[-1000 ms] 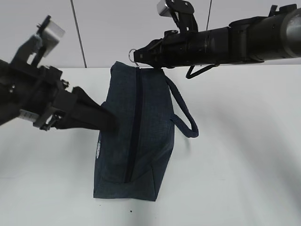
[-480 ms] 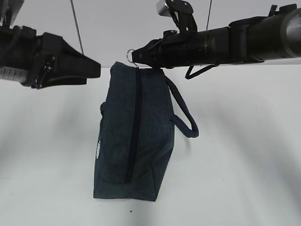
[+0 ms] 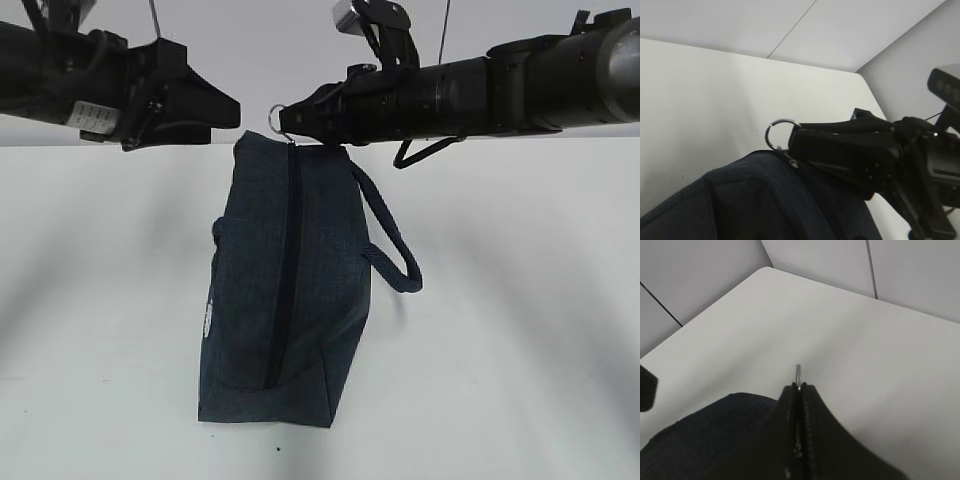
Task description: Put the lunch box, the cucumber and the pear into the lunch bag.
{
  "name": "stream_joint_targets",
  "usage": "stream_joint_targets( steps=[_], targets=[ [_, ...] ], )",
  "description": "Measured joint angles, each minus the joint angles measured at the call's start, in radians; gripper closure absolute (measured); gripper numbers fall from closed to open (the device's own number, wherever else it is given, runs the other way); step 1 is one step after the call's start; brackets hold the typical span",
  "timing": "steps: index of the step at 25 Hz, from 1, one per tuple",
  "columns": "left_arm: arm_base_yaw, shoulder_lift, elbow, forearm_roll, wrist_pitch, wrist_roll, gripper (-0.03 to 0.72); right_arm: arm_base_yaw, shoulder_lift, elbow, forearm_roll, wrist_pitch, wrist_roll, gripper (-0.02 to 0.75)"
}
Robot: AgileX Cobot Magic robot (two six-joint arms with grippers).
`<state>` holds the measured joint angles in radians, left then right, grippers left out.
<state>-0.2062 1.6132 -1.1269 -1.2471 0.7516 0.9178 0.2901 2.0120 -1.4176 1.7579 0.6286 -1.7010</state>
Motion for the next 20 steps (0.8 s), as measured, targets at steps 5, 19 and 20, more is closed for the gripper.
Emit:
stream_joint_targets(
  steps=[5,19,20],
  targets=[
    [0.001,0.063,-0.019,0.001,0.002,-0.001,0.348,0.000,0.000,0.000,0.000,0.000,0.000,0.732],
    [-0.047,0.118,-0.027,0.011,-0.032,-0.001,0.424,0.000,0.000,0.000,-0.002,0.000,0.001,0.732],
    [-0.047,0.118,-0.027,0.019,-0.033,-0.001,0.489,0.000,0.000,0.000,-0.002,0.000,0.001,0.732]
  ],
)
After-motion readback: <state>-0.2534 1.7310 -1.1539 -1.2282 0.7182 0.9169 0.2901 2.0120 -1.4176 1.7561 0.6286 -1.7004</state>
